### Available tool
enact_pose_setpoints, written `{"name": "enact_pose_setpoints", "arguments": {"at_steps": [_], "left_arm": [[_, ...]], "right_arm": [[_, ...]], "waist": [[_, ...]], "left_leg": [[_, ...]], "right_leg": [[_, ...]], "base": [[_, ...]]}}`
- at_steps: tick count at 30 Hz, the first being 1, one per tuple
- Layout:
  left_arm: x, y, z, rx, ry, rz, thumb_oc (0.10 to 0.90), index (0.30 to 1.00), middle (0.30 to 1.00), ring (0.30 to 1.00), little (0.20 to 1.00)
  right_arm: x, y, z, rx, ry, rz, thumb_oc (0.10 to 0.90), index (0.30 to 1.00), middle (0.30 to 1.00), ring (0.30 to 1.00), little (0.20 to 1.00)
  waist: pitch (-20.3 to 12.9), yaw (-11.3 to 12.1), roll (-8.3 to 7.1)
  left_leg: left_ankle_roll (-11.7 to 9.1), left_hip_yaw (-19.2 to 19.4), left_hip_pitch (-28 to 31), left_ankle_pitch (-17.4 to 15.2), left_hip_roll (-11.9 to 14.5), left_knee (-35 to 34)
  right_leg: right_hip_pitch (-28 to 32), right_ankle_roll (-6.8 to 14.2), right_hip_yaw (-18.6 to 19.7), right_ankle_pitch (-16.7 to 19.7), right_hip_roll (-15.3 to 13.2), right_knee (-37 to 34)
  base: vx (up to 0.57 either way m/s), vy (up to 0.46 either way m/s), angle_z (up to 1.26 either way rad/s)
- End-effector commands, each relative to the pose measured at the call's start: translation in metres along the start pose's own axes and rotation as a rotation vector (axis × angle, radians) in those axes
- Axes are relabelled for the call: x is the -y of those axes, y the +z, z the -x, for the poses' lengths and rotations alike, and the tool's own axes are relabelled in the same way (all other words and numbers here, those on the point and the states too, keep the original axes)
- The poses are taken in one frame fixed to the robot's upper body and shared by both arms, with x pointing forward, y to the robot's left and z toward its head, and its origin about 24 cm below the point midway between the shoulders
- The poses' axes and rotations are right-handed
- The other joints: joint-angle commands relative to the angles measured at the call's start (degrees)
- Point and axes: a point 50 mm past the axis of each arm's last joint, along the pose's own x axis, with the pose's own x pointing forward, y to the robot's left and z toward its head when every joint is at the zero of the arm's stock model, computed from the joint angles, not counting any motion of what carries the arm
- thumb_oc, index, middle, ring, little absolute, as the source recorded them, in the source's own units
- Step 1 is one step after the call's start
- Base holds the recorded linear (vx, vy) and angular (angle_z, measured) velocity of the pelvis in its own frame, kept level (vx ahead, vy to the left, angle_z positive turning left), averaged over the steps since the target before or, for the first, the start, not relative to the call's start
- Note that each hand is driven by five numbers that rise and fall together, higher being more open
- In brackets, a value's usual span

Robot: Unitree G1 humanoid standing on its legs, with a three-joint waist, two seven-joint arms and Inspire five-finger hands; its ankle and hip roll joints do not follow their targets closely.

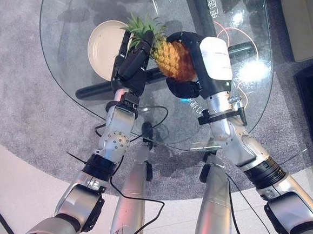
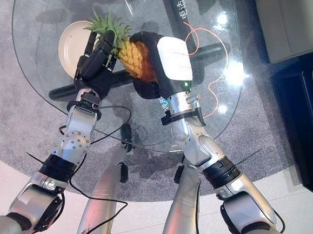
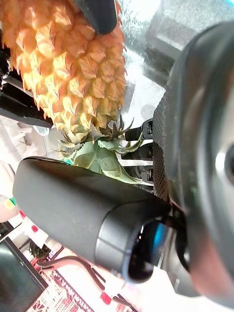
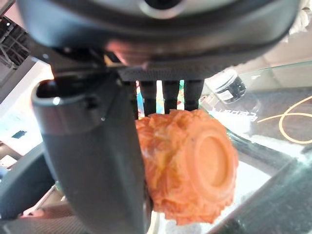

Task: Pick up the fruit to the plate

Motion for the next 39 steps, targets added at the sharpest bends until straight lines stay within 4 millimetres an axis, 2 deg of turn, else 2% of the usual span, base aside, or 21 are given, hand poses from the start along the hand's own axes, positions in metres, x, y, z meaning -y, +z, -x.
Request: {"name": "enact_pose_setpoints", "arguments": {"at_steps": [1,2,3,4,15,26,31,32,33,34,39], "left_arm": [[0.086,0.006,0.002,0.041,-0.386,0.075,0.676,0.794,0.794,0.794,0.776],[0.087,0.006,0.002,0.039,-0.393,0.077,0.418,0.573,0.573,0.573,0.518],[0.087,0.006,0.002,0.040,-0.396,0.076,0.336,0.502,0.502,0.502,0.436],[0.088,0.006,0.002,0.052,-0.402,0.048,0.100,0.300,0.300,0.300,0.200],[0.084,0.009,0.001,0.080,-0.405,-0.059,0.100,0.300,0.300,0.300,0.200],[0.083,0.009,0.001,0.074,-0.425,-0.073,0.100,0.300,0.300,0.300,0.200],[0.082,0.010,0.001,0.083,-0.421,-0.070,0.100,0.300,0.300,0.300,0.200],[0.081,0.011,0.001,0.087,-0.418,-0.068,0.100,0.300,0.300,0.300,0.200],[0.081,0.011,0.001,0.093,-0.415,-0.066,0.100,0.300,0.300,0.300,0.200],[0.081,0.012,0.001,0.099,-0.412,-0.064,0.100,0.300,0.300,0.300,0.200],[0.081,0.014,0.001,0.123,-0.403,-0.057,0.100,0.300,0.300,0.300,0.200]], "right_arm": [[0.050,0.126,-0.024,0.662,-0.217,-0.175,0.100,0.300,0.300,0.300,0.200],[0.049,0.126,-0.023,0.664,-0.215,-0.175,0.100,0.300,0.300,0.300,0.200],[0.049,0.126,-0.023,0.666,-0.215,-0.175,0.100,0.300,0.300,0.300,0.200],[0.050,0.127,-0.023,0.671,-0.211,-0.180,0.100,0.300,0.300,0.300,0.200],[0.050,0.132,-0.019,0.717,-0.194,-0.189,0.100,0.300,0.300,0.300,0.200],[0.050,0.136,-0.016,0.743,-0.166,-0.203,0.100,0.300,0.300,0.300,0.200],[0.050,0.133,-0.018,0.698,-0.176,-0.218,0.100,0.300,0.300,0.300,0.200],[0.049,0.131,-0.019,0.685,-0.177,-0.225,0.421,0.575,0.575,0.575,0.521],[0.050,0.129,-0.019,0.674,-0.187,-0.227,0.698,0.813,0.813,0.813,0.798],[0.050,0.128,-0.020,0.658,-0.194,-0.235,0.800,0.900,0.900,0.900,0.900],[0.049,0.123,-0.020,0.625,-0.222,-0.238,0.800,0.900,0.900,0.900,0.900]], "waist": [[-1.25,1.06,-1.71],[-1.25,1.05,-1.73],[-1.25,1.04,-1.74],[-1.25,1.05,-1.77],[-1.25,1.22,-1.72],[-1.25,1.20,-1.66],[-1.25,1.18,-1.68],[-1.25,1.14,-1.67],[-1.25,1.10,-1.67],[-1.25,1.08,-1.68],[-1.25,1.00,-1.65]], "left_leg": [[1.16,1.24,0.52,-6.40,-3.39,4.44],[1.18,1.23,0.53,-6.40,-3.40,4.42],[1.20,1.21,0.53,-6.41,-3.42,4.41],[1.19,1.23,0.68,-6.44,-3.37,4.33],[1.22,1.11,0.38,-6.50,-3.35,4.67],[1.16,1.15,0.25,-6.41,-3.25,4.65],[1.18,1.18,0.34,-6.38,-3.24,4.66],[1.17,1.22,0.33,-6.38,-3.24,4.67],[1.13,1.25,0.33,-6.37,-3.21,4.65],[1.14,1.25,0.42,-6.34,-3.21,4.55],[1.16,1.23,0.37,-6.36,-3.30,4.63]], "right_leg": [[3.99,0.12,-5.09,6.04,1.02,-10.06],[4.01,0.13,-5.08,6.06,1.01,-10.09],[4.01,0.14,-5.08,6.07,1.01,-10.11],[4.17,0.11,-5.09,6.02,0.99,-10.18],[3.89,0.11,-5.15,5.91,1.06,-9.75],[3.62,0.05,-5.03,5.83,1.17,-9.56],[3.76,-0.04,-4.98,5.90,1.18,-9.71],[3.73,-0.04,-4.95,5.91,1.19,-9.71],[3.71,-0.04,-4.90,5.89,1.18,-9.70],[3.75,-0.04,-4.88,5.91,1.21,-9.72],[3.67,-0.09,-4.83,5.81,1.24,-9.54]], "base": [[0.00,0.000,0.00],[0.00,0.000,0.00],[0.00,0.000,0.00],[0.00,0.000,0.00],[0.00,0.000,0.00],[0.00,0.000,0.00],[0.00,0.000,0.00],[0.00,0.000,0.00],[0.00,0.000,0.00],[0.00,0.000,0.00],[0.00,0.000,0.00]]}}
